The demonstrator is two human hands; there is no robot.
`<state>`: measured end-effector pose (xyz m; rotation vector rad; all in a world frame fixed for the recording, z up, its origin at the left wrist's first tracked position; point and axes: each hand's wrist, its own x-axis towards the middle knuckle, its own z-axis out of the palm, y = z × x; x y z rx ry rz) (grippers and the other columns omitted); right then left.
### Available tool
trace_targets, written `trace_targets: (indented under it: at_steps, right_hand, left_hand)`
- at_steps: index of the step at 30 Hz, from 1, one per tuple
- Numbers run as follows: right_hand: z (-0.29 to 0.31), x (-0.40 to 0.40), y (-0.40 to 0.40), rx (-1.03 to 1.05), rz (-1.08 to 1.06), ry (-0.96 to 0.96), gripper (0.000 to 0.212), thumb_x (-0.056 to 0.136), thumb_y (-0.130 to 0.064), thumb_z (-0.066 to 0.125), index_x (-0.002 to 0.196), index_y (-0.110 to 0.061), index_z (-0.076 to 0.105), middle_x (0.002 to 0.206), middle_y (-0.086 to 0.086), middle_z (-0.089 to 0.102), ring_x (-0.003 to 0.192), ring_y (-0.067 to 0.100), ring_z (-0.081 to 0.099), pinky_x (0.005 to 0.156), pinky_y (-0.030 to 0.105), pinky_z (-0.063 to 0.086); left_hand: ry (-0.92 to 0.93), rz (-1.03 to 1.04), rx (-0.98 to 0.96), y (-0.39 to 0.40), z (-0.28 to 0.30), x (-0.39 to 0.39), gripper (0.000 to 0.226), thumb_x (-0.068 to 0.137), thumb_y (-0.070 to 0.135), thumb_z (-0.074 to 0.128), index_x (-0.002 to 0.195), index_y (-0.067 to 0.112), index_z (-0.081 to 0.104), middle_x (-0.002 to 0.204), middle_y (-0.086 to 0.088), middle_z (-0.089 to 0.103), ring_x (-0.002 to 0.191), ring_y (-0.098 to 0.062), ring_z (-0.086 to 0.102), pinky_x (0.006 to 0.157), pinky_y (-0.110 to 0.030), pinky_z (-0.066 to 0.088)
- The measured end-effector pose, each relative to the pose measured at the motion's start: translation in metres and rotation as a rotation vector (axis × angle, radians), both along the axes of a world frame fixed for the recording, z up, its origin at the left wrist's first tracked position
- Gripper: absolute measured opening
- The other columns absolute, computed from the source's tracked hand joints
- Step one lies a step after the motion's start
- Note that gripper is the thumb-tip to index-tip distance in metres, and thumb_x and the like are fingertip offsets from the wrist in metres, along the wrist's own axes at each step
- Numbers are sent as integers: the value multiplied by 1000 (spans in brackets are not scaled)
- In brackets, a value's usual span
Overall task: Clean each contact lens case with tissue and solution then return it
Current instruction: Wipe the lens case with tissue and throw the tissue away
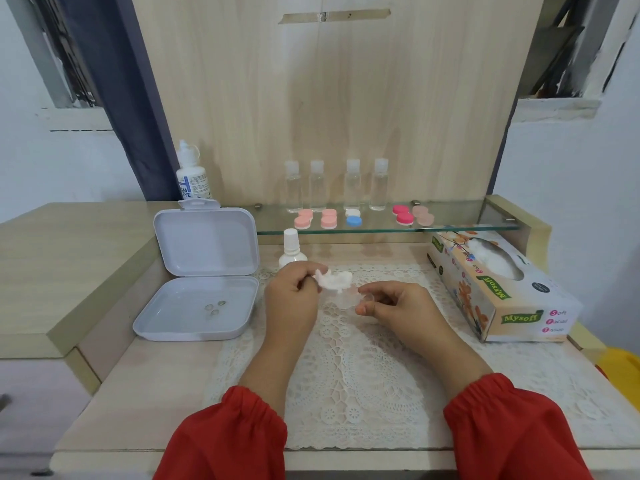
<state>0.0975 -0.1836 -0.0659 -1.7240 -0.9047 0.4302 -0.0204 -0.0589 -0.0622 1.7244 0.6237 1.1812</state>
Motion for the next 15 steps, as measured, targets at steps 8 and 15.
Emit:
trace_targets:
  at_steps: [8,15]
  right_hand:
    - [-2,4,-1,16,4,-8,27,73,-15,82,88,-36,72,81,-1,70,74,4,62,78,20,52]
    - [-3,6,0,11,45,2,25,75,-10,80,95,-25,75,83,2,72,79,12,68,84,29,55]
  left_hand:
    - [196,35,573,5,-14,2,40,83,-12,55,115,8,67,108,2,65,102,-6,56,93,-8,39]
    - [283,-293,370,-4,-9,-3,23,88,12,65,103,27,74,95,7,58,89,-1,57,81,-9,43]
